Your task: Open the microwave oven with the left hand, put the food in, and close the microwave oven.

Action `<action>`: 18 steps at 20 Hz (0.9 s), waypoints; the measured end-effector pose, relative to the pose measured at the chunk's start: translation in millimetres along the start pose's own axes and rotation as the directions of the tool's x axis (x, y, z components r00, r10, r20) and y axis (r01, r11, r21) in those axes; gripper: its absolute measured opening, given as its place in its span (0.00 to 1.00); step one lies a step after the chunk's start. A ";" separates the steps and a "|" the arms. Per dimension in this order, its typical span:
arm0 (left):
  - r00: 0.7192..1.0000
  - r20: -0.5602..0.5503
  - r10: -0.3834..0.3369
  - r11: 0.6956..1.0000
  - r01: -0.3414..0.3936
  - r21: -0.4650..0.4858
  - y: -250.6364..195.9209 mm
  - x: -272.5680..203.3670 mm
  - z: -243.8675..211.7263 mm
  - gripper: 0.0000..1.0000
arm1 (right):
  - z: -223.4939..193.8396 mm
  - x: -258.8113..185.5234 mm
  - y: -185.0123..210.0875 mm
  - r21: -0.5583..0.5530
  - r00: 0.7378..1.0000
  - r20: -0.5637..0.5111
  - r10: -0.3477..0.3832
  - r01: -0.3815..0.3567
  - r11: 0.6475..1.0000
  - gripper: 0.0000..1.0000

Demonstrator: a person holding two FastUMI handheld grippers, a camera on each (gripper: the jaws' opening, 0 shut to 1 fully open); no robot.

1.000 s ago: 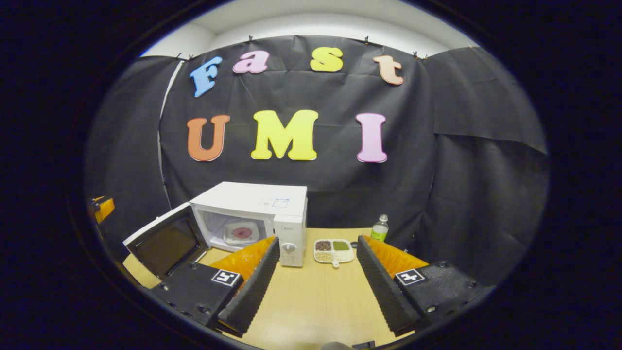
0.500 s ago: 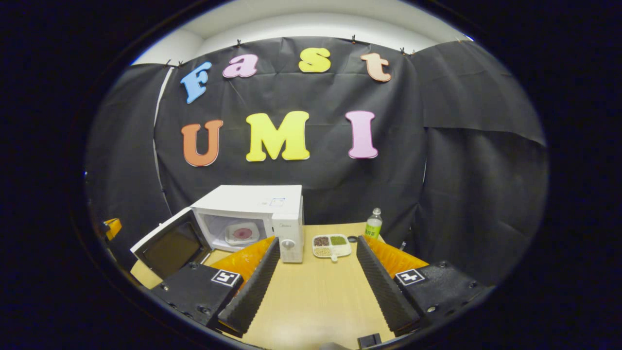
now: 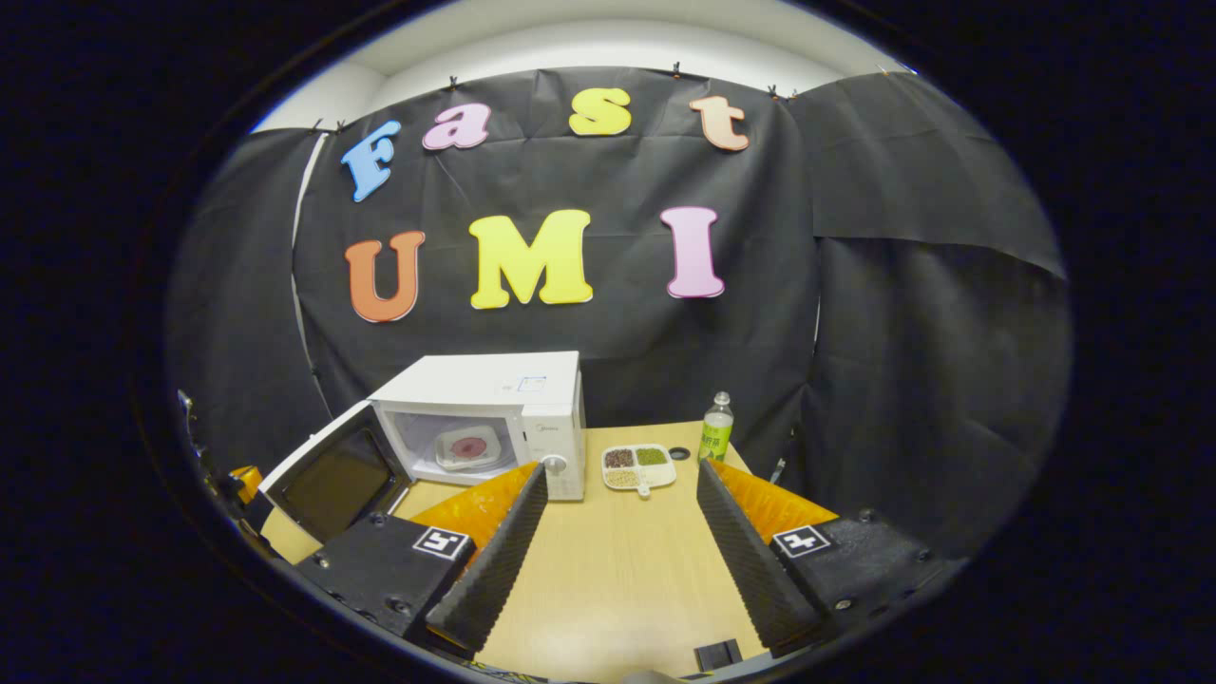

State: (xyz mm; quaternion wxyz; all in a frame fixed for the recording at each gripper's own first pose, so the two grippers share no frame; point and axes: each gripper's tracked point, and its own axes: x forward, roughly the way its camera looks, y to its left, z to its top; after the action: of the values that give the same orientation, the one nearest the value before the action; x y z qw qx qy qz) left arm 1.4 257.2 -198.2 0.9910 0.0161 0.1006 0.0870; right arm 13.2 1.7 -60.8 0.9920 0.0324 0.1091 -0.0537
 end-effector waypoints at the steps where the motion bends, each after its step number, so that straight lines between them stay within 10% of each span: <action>1: 1.000 -0.010 -0.009 1.000 0.009 0.005 -2.9 5.6 -6.9 0.00 | 1.6 -0.3 -3.6 -0.012 1.000 0.008 -0.009 0.009 1.000 1.00; 18: 0.964 -0.018 -0.265 0.961 0.265 0.079 -153.1 -2.6 -3.1 0.00 | 19.6 4.7 -15.4 -0.026 1.000 0.024 0.017 -0.017 1.000 0.92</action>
State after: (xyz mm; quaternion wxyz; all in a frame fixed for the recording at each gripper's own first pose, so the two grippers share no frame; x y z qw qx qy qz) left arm 24.2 106.1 -208.3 0.9919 0.0420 0.1088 -0.0503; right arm 20.2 -15.5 -43.5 0.9940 0.0199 0.0976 -0.0442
